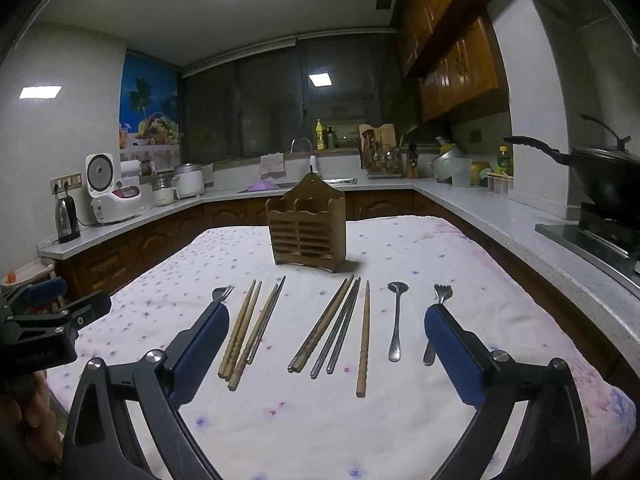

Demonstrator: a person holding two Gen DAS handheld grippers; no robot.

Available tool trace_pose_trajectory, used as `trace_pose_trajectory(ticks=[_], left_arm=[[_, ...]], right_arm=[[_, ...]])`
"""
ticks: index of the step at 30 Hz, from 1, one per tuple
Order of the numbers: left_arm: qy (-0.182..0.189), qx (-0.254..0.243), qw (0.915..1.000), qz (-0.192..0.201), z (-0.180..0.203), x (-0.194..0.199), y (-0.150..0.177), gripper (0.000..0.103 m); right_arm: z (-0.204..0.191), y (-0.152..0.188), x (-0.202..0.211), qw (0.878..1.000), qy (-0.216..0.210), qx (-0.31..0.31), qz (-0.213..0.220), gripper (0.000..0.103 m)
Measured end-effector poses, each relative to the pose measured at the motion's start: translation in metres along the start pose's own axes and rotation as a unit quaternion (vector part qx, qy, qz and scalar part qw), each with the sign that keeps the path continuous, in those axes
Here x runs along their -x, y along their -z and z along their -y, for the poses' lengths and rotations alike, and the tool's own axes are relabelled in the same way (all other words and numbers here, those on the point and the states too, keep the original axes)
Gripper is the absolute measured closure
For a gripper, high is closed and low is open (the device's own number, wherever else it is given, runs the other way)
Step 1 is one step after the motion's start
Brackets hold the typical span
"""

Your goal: Organize utensils

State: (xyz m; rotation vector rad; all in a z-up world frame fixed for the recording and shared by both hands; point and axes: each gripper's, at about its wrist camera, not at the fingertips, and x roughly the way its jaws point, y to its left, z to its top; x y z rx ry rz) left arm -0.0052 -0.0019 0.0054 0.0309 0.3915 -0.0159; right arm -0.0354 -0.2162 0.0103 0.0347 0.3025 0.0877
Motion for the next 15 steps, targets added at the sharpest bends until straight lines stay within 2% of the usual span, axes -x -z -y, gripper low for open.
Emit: trace_pose_trajectory(ticks=[15], left_arm=[[0.003, 0.002, 1.0, -0.003, 0.0006, -0.0004, -0.0008, 0.0]], right_arm=[[-0.0033, 0.0013, -0.002, 1.0, 0.001, 0.003, -0.001, 0.004]])
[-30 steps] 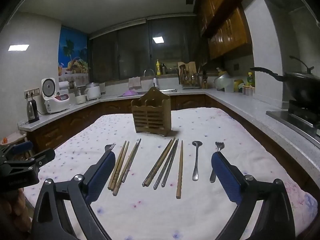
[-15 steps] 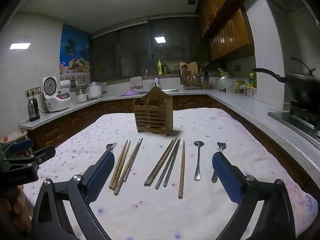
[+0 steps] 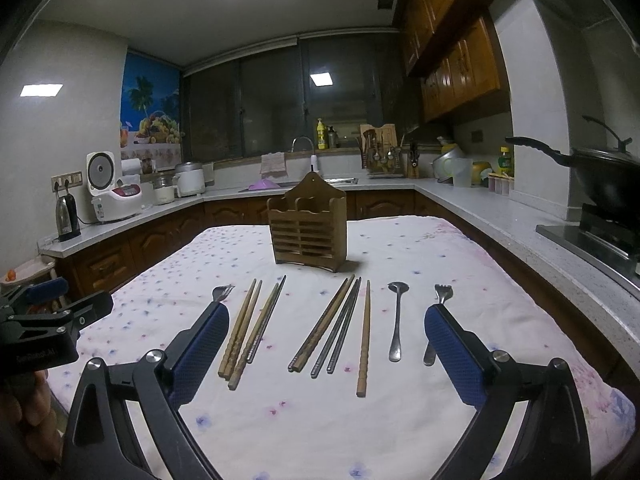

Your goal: Organize utensils

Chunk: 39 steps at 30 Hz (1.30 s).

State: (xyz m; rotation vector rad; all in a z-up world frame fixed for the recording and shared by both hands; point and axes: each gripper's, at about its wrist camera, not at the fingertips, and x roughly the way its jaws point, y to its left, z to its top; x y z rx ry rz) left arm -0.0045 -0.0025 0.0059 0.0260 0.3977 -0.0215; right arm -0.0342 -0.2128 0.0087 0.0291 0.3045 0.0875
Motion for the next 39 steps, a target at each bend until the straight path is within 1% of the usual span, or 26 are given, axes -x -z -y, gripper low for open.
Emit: trace_pose_trajectory(ticks=[20, 32, 36, 39], left_arm=[[0.0, 0.0, 1.0, -0.002, 0.0, -0.001, 0.0, 0.0], [0.005, 0.002, 0.9999, -0.009, -0.002, -0.007, 0.007, 0.0], [0.011, 0.011, 0.9996, -0.025, -0.006, -0.017, 0.006, 0.0], [0.019, 0.027, 0.998, -0.053, -0.011, -0.029, 0.005, 0.0]], right_arm=[[-0.003, -0.002, -0.001, 1.0, 0.0, 0.001, 0.001, 0.004], [-0.005, -0.002, -0.002, 1.0, -0.002, 0.001, -0.002, 0.004], [-0.006, -0.002, -0.003, 1.0, -0.005, 0.0, -0.004, 0.004], [-0.006, -0.007, -0.011, 1.0, -0.013, -0.003, -0.019, 0.004]])
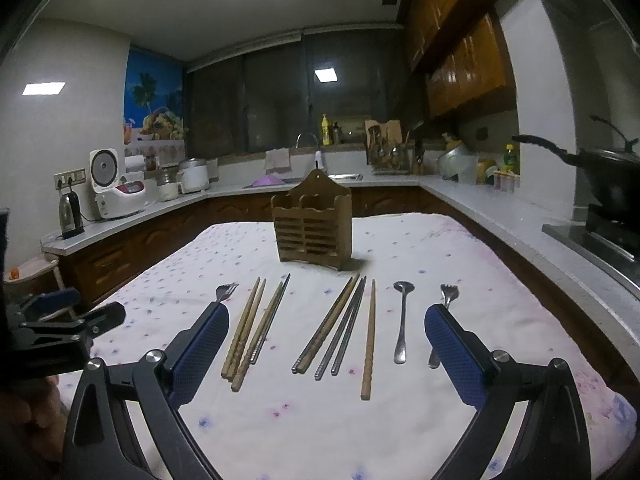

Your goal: Organize utensils

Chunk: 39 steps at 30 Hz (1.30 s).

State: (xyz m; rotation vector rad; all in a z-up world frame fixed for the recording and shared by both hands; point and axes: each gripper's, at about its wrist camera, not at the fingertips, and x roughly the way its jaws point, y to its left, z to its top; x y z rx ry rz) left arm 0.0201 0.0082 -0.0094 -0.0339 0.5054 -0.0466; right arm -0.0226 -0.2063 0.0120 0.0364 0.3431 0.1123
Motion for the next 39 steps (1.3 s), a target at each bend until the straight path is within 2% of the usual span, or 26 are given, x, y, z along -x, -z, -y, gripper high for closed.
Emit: trace_pose_trajectory(ticks=[7, 14, 16, 19, 22, 24, 27, 32, 39], left_arm=[[0.018, 0.015, 0.9979, -0.06, -0.007, -0.04, -0.016, 0.0], [0.032, 0.022, 0.9939, -0.104, -0.009, -0.085, -0.042, 0.004], [0.034, 0.019, 0.993, -0.111, -0.008, -0.097, -0.049, 0.005], [0.041, 0.016, 0.9911, -0.125, -0.007, -0.117, -0.062, 0.01], [0.051, 0.012, 0.9885, -0.142, -0.005, -0.14, -0.074, 0.015], [0.054, 0.006, 0.987, -0.152, -0.002, -0.153, -0.081, 0.019], [0.055, -0.005, 0.9839, -0.17, 0.003, -0.176, -0.09, 0.024], [0.061, -0.012, 0.9786, -0.196, 0.007, -0.217, -0.101, 0.028], [0.057, -0.042, 0.9699, -0.233, 0.024, -0.262, -0.109, 0.048]], right_arm=[[0.014, -0.016, -0.033, 0.997, -0.033, -0.034, -0.057, 0.004], [0.032, -0.031, -0.072, 0.993, -0.032, -0.05, -0.097, 0.006], [0.037, -0.035, -0.083, 0.992, -0.031, -0.056, -0.107, 0.012], [0.047, -0.041, -0.107, 0.989, -0.03, -0.067, -0.128, 0.027], [0.058, -0.047, -0.13, 0.985, -0.028, -0.08, -0.15, 0.044], [0.064, -0.049, -0.145, 0.983, -0.024, -0.085, -0.164, 0.059], [0.073, -0.05, -0.171, 0.977, -0.025, -0.093, -0.19, 0.072], [0.084, -0.045, -0.209, 0.969, -0.023, -0.1, -0.226, 0.076], [0.092, -0.032, -0.249, 0.958, -0.018, -0.09, -0.271, 0.08]])
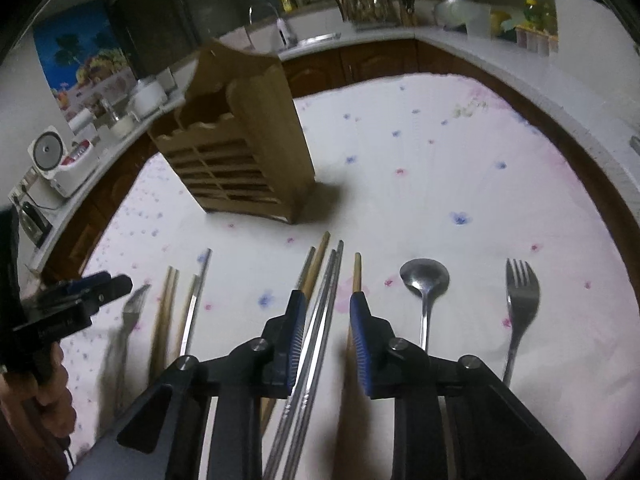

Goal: Organize utensils
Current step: 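Lower and close the left tool on a wooden chopstick while the right tool grasps another chopstick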

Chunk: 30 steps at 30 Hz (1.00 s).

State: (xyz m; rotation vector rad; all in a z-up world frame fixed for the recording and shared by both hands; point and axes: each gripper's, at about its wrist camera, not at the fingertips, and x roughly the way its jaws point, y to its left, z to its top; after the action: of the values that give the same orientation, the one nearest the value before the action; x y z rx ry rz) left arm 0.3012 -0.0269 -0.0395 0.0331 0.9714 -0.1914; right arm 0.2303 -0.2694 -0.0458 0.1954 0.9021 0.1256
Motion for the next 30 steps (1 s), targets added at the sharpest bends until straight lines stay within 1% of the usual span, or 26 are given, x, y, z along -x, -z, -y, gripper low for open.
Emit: trace_pose_trajectory(ticks=[2, 4, 6, 11, 14, 18, 21, 22, 24, 25, 26, 27, 30], left_arm=[[-0.007, -0.01, 0.9999, -0.007, 0.004, -0.008, -0.005, 0.049], [-0.008, -0.016, 0.9997, -0.016, 0.007, -0.016, -0.008, 0.052], [-0.011, -0.019, 0.9994, -0.025, 0.008, -0.023, -0.01, 0.058], [-0.01, -0.02, 0.9989, -0.041, 0.007, -0.037, -0.011, 0.064], [-0.003, -0.02, 0.9984, -0.052, 0.008, -0.044, -0.011, 0.068], [0.021, -0.01, 0.9978, -0.062, 0.004, -0.049, -0.014, 0.068], [0.025, -0.014, 0.9976, -0.063, 0.006, -0.052, -0.016, 0.069], [0.029, -0.018, 0.9975, -0.062, 0.007, -0.052, -0.016, 0.071], [0.027, -0.027, 0.9975, -0.06, 0.01, -0.053, -0.015, 0.079], [0.031, -0.033, 0.9974, -0.057, 0.012, -0.052, -0.014, 0.082], [0.035, -0.037, 0.9972, -0.055, 0.013, -0.052, -0.012, 0.087], [0.039, -0.04, 0.997, -0.054, 0.014, -0.052, -0.012, 0.091], [0.045, -0.041, 0.9968, -0.053, 0.013, -0.05, -0.011, 0.093]], right_arm=[[0.003, -0.001, -0.008, 1.0, 0.001, 0.001, -0.01, 0.08], [0.005, -0.002, -0.014, 1.0, 0.001, 0.002, -0.02, 0.081], [0.006, -0.004, -0.018, 1.0, 0.004, 0.004, -0.024, 0.083], [0.006, -0.007, -0.027, 0.999, 0.012, 0.017, -0.037, 0.084], [0.007, -0.01, -0.034, 0.999, 0.018, 0.019, -0.044, 0.086], [0.008, -0.015, -0.042, 0.998, 0.022, 0.022, -0.051, 0.088], [0.008, -0.021, -0.048, 0.998, 0.022, 0.023, -0.054, 0.088], [0.008, -0.023, -0.049, 0.998, 0.022, 0.022, -0.054, 0.088], [0.007, -0.023, -0.051, 0.998, 0.023, 0.026, -0.052, 0.089], [0.006, -0.023, -0.051, 0.998, 0.029, 0.031, -0.051, 0.091], [0.005, -0.022, -0.051, 0.998, 0.037, 0.036, -0.049, 0.096], [0.005, -0.023, -0.052, 0.998, 0.035, 0.036, -0.047, 0.096], [0.007, -0.023, -0.051, 0.998, 0.031, 0.032, -0.046, 0.097]])
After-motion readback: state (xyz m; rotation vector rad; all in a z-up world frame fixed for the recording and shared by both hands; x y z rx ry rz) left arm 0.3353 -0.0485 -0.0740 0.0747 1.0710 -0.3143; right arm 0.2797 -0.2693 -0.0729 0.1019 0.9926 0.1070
